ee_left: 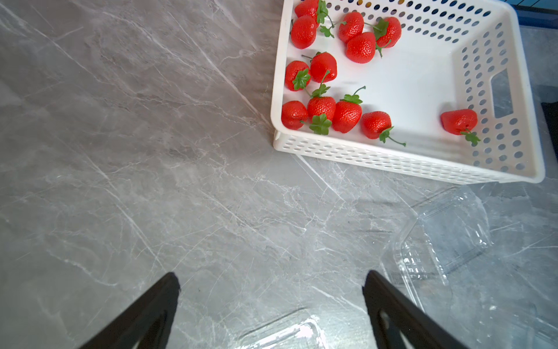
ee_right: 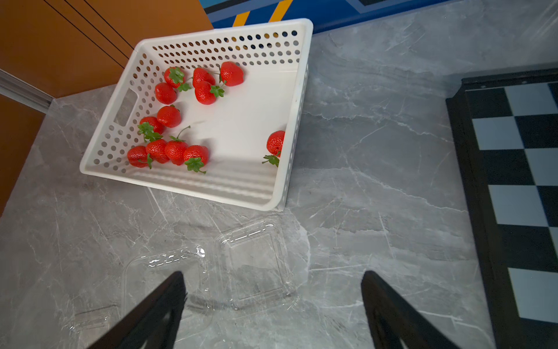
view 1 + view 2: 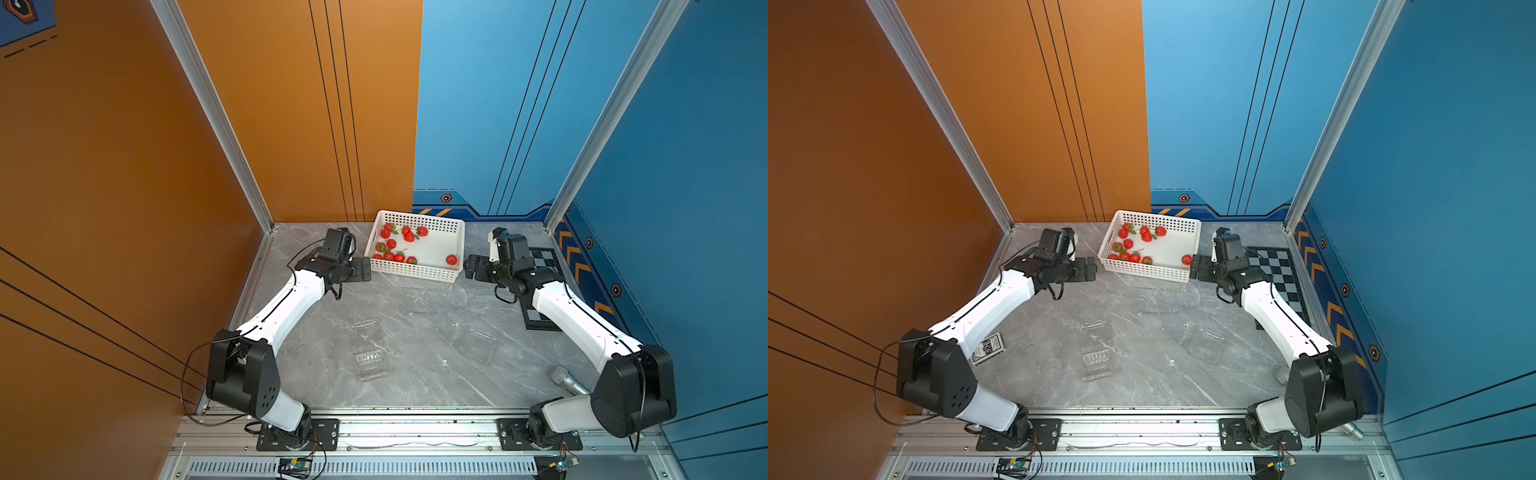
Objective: Pack strawberries into containers
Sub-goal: Move the basket to the center of the board.
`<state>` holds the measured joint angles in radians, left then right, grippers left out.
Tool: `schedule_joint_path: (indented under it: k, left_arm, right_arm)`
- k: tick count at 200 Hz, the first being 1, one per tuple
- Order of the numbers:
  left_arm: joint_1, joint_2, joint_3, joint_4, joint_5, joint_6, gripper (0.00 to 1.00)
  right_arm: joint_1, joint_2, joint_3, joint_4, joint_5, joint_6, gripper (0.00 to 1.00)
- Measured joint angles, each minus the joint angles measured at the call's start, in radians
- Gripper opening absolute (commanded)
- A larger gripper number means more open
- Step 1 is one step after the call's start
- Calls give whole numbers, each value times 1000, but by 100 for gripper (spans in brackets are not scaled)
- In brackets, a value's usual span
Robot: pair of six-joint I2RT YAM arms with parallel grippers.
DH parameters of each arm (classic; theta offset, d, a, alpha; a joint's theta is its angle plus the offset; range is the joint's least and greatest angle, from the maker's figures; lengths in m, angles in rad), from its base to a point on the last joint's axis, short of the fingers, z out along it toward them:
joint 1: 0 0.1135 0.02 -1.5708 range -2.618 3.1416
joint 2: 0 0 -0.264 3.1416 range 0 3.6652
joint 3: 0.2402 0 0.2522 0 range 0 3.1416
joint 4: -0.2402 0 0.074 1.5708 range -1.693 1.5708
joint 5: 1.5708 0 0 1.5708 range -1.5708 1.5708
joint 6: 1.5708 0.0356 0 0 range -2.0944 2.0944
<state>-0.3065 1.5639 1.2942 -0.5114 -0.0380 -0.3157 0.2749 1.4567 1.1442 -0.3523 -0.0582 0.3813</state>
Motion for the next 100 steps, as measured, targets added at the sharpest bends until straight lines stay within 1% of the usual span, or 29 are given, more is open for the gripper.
schedule_joint_path:
  k: [29,57,100]
  left_arm:
    - [12,139,145,-27,30,-11,92]
    - [31,275,274,-45,53,-19,92]
    - [59,452,428,-70,70,-22,91]
  right_arm:
    - [-7,125,111,-31,2,24,87]
    - [-23,256,224,-57,1,47,85]
    - [-56,463,390,-106,-5,65,82]
